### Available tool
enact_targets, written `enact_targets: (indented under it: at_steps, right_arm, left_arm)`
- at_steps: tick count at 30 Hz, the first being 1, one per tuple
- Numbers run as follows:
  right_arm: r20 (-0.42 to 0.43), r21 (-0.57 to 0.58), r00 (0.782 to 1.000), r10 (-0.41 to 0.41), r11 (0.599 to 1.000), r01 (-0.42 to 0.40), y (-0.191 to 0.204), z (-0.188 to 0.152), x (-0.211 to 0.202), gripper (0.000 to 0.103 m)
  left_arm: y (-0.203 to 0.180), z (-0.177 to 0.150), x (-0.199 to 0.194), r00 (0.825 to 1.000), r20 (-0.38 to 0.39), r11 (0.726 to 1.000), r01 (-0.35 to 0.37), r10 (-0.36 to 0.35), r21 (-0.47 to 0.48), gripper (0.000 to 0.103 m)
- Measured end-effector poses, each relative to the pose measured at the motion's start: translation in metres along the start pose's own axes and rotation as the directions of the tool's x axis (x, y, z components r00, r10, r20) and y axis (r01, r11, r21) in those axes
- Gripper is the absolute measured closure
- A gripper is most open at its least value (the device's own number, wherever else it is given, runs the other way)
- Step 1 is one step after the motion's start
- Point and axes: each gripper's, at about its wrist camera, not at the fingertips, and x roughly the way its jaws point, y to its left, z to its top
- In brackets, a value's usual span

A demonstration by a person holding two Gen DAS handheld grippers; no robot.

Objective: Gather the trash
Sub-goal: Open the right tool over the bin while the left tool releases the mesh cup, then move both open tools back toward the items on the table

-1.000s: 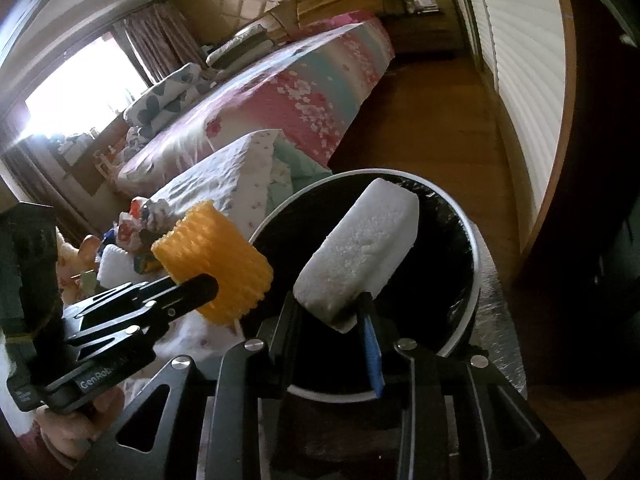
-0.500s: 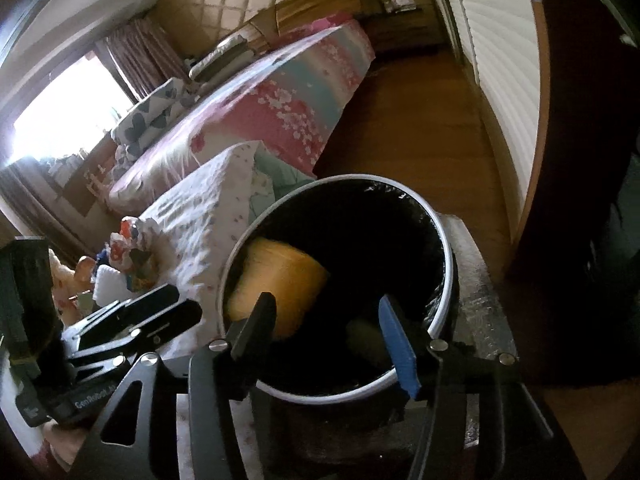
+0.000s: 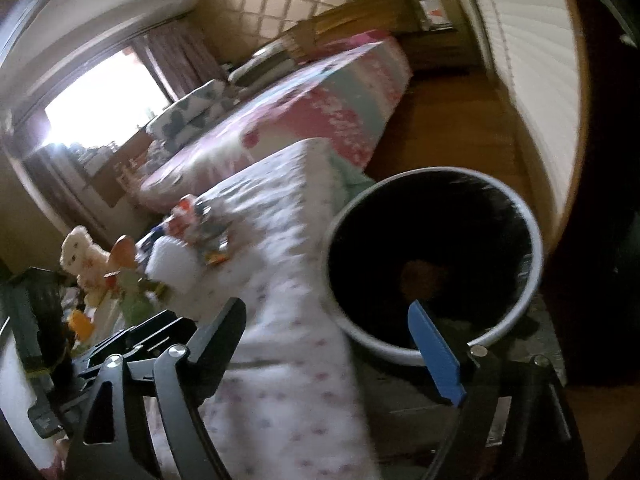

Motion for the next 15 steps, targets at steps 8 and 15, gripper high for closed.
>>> enact_targets:
  at_steps: [8, 15]
  right_arm:
    - [-0.042, -0.056, 0.997, 0.068, 0.996, -0.071, 0.049, -0.018, 0.024, 0.017]
    - [-0.074, -0.098, 0.992, 0.098, 0.990, -0.105, 0.076, -0.026, 0.040, 0.018]
  left_arm:
    - [0.043, -0.018, -0.041, 0.994, 0.041, 0.992, -0.096, 0.100, -0.086, 0.043]
    - [0.075, -0.026, -0.060, 0.985, 0.049, 0.975, -0.157, 0.166, -0.159, 0.042]
